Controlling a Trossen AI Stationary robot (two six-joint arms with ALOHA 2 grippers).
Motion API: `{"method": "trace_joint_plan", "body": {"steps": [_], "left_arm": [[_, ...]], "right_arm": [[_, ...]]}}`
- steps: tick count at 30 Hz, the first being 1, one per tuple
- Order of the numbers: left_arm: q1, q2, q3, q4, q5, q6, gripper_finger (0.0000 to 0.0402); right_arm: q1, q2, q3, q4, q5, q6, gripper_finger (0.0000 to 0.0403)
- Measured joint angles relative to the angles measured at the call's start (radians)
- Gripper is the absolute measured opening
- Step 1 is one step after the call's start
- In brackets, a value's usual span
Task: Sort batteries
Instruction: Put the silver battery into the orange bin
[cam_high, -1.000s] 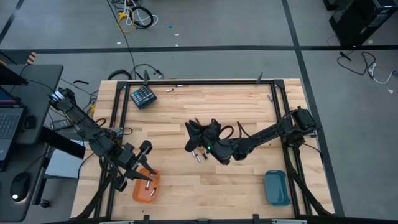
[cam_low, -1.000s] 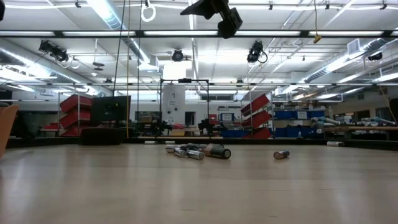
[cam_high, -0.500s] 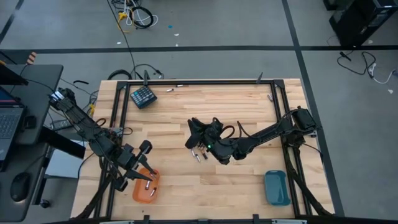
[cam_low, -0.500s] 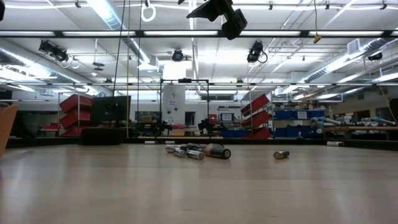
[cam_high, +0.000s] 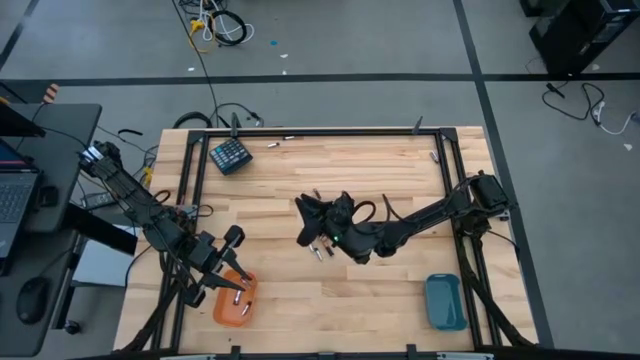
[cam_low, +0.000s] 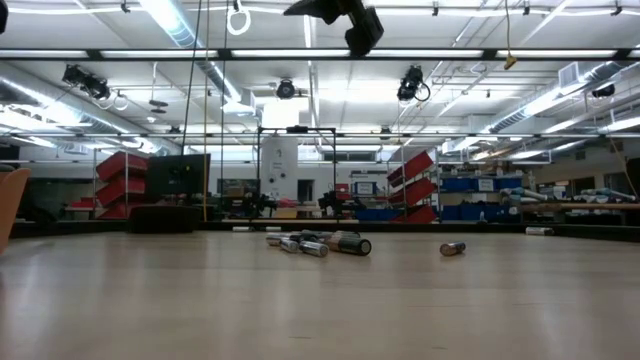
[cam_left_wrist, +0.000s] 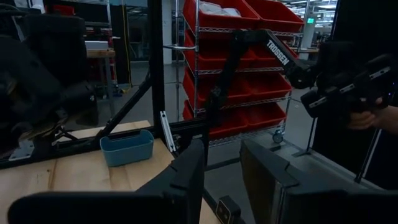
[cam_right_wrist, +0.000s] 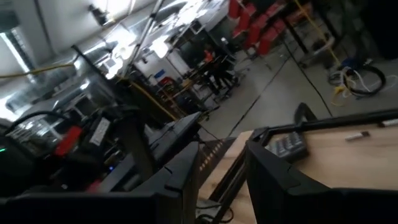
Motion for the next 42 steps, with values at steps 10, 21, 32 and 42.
{"method": "trace_joint_plan", "body": {"steps": [10, 21, 32, 42], "left_arm": [[0.000, 0.000, 0.000, 0.000, 0.000, 0.000, 0.0104], [0.000, 0.000, 0.000, 0.000, 0.000, 0.000, 0.0104], [0.000, 0.000, 0.000, 0.015, -0.012, 0.000, 0.0104], [0.000, -0.001, -0.001, 0.090, -0.077, 0.001, 0.0104]], "right_arm": [[0.038, 0.000, 0.000, 0.146, -0.127, -0.274, 0.0114], [0.131, 0.000, 0.000, 0.102, -0.174, -0.463, 0.0114], [0.180, 0.000, 0.000, -0.138, -0.158, -0.520, 0.0114], [0.172, -0.005, 0.000, -0.283, -0.158, -0.514, 0.0114]]}}
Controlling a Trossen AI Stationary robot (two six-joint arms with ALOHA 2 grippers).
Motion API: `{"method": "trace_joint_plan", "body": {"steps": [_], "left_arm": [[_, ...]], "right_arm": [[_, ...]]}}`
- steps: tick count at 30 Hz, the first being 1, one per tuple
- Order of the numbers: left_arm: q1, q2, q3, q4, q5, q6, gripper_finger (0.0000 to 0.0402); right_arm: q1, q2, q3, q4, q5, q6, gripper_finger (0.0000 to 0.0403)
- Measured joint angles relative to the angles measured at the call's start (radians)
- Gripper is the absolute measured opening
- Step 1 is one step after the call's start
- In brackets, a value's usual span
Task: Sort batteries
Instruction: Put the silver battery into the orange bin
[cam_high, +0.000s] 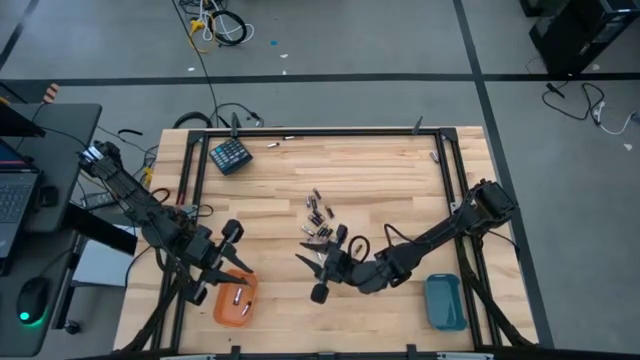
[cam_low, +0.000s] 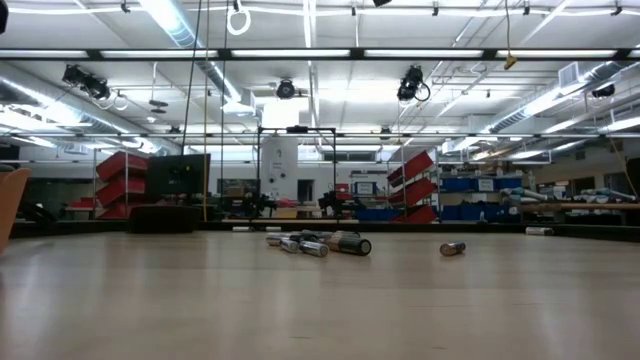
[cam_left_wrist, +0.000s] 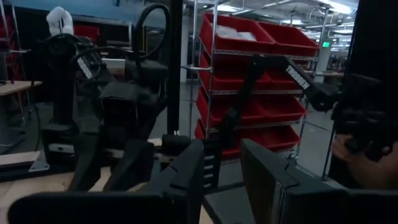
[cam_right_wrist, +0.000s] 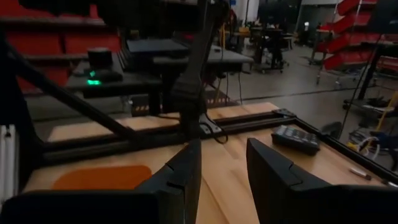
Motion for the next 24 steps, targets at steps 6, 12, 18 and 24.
{"method": "trace_joint_plan", "body": {"steps": [6, 12, 18, 24], "left_arm": [[0.000, 0.000, 0.000, 0.027, -0.011, 0.000, 0.0103], [0.003, 0.001, 0.000, 0.083, -0.079, 0.056, 0.0103], [0.005, 0.004, 0.000, 0.083, -0.278, 0.108, 0.0103], [0.006, 0.006, 0.000, 0.060, -0.682, 0.132, 0.0103]], "right_arm": [[-0.036, -0.074, 0.000, -0.222, -0.035, 0.102, 0.0114], [-0.114, -0.176, 0.000, -0.475, -0.176, 0.207, 0.0111], [-0.250, -0.235, 0.000, -0.575, -0.280, 0.153, 0.0100], [-0.455, -0.253, 0.034, -0.622, -0.539, 0.103, 0.0091]]}}
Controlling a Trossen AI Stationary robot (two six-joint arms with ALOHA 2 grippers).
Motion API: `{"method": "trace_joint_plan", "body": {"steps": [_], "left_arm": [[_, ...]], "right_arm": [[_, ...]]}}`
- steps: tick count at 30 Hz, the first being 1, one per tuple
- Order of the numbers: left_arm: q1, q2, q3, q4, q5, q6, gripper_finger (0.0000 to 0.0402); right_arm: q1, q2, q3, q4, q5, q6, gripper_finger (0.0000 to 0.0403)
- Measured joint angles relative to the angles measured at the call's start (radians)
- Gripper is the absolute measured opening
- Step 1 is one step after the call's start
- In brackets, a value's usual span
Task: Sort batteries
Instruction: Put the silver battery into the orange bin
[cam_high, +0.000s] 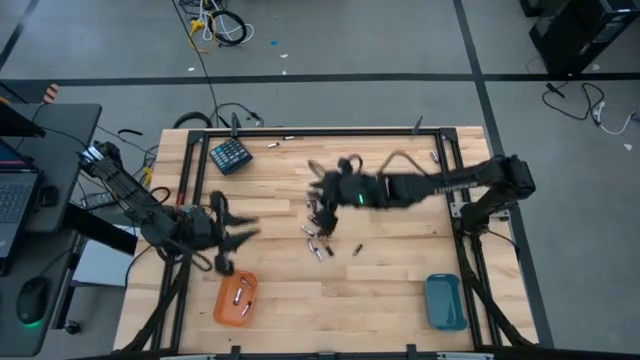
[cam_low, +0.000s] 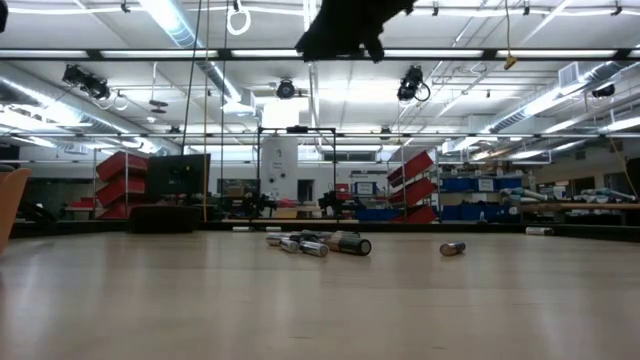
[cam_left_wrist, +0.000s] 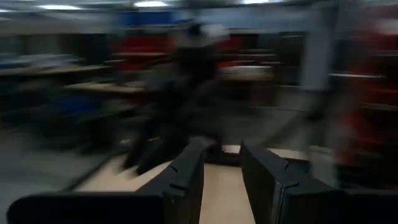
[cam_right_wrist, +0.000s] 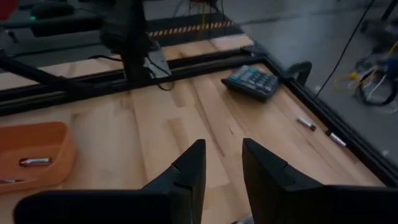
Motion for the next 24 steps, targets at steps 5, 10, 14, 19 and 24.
{"method": "trace_joint_plan", "body": {"steps": [5, 10, 14, 19, 24], "left_arm": [[0.001, -0.009, 0.000, -0.047, -0.265, 0.029, 0.0098], [0.012, -0.027, 0.000, -0.127, -0.231, 0.013, 0.0067], [0.069, -0.028, 0.000, -0.183, -0.182, -0.034, 0.0031], [0.210, -0.026, 0.000, -0.286, 0.153, -0.211, 0.0004], [0.381, -0.019, 0.000, -0.409, 0.210, -0.327, 0.0001]], "right_arm": [[-0.168, -0.001, 0.088, -0.074, -0.101, 0.007, 0.0086], [-0.266, -0.001, 0.167, -0.105, -0.173, -0.032, 0.0080], [-0.297, -0.001, 0.197, -0.166, -0.199, -0.060, 0.0072], [-0.302, -0.002, 0.205, -0.203, -0.206, -0.134, 0.0062], [-0.310, -0.013, 0.205, -0.232, -0.243, -0.175, 0.0052]]}}
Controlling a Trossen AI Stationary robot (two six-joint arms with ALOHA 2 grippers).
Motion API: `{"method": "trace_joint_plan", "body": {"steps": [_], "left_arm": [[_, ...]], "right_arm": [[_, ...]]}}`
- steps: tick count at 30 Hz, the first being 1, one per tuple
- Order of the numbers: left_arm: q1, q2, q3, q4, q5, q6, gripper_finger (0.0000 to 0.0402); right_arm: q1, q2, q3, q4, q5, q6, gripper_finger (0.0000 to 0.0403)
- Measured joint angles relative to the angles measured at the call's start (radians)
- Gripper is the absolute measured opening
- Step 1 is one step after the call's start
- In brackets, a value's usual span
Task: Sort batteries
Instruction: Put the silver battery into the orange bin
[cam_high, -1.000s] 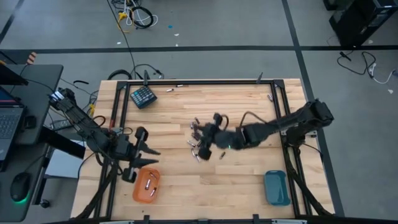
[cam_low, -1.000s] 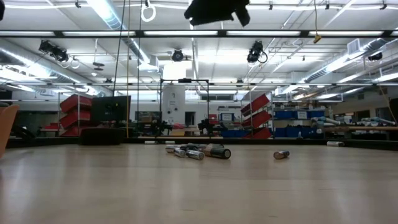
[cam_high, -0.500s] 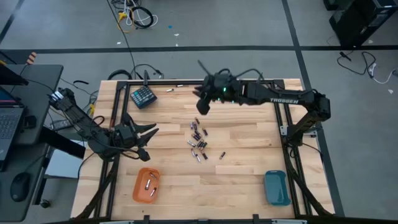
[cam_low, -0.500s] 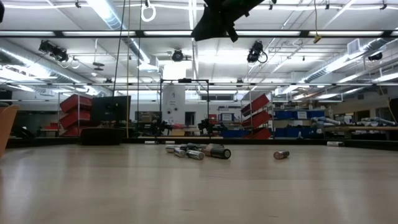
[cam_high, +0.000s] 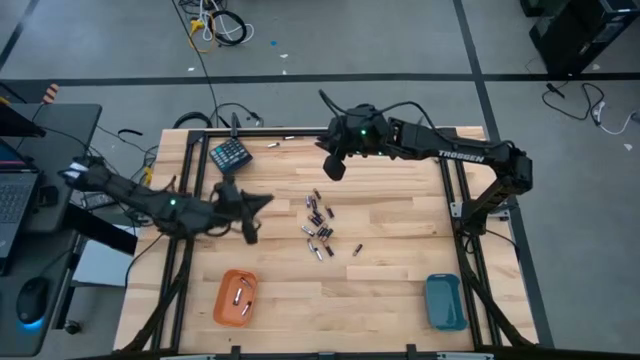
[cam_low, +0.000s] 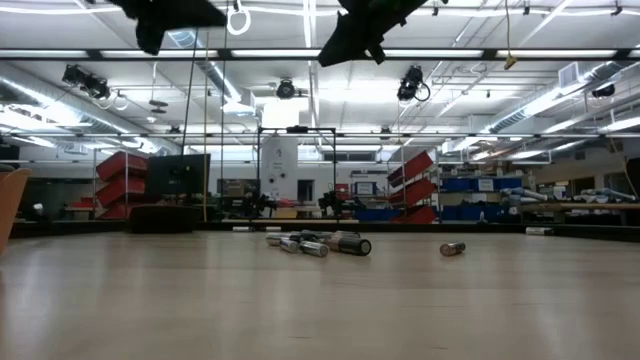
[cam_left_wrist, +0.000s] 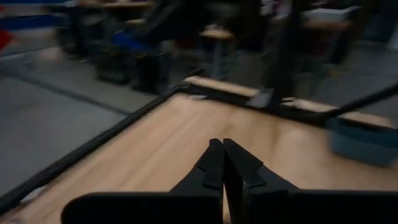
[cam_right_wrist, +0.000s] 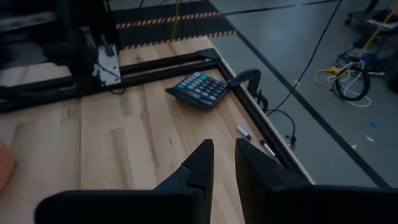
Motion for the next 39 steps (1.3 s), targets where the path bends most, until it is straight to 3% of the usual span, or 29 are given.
{"method": "trace_joint_plan", "body": {"steps": [6, 10, 15, 23, 30, 37, 39], "left_arm": [[0.206, -0.003, 0.099, -0.221, 0.043, -0.030, 0.0001], [0.296, -0.011, 0.169, -0.295, 0.065, 0.086, 0.0000], [0.388, -0.034, 0.279, -0.423, 0.133, 0.178, 0.0000], [0.570, -0.040, 0.278, -0.430, 0.323, 0.320, 0.0000], [0.682, -0.041, 0.197, -0.420, 0.484, 0.311, 0.0000], [0.686, -0.047, 0.070, -0.282, 0.510, 0.298, 0.0000], [0.686, -0.051, 0.047, -0.244, 0.509, 0.293, 0.0000]], "right_arm": [[-0.063, 0.003, 0.002, 0.012, -0.003, 0.011, 0.0031], [-0.128, 0.034, 0.001, 0.025, -0.006, 0.041, 0.0005], [-0.196, 0.116, 0.016, 0.113, -0.127, 0.066, 0.0006], [-0.221, 0.388, 0.324, 0.042, -0.228, 0.035, 0.0002], [-0.221, 0.613, 0.615, -0.076, -0.237, 0.035, 0.0001], [-0.223, 0.817, 0.851, -0.098, -0.284, 0.109, 0.0000], [-0.225, 0.834, 0.831, -0.035, -0.316, 0.142, 0.0000]]}}
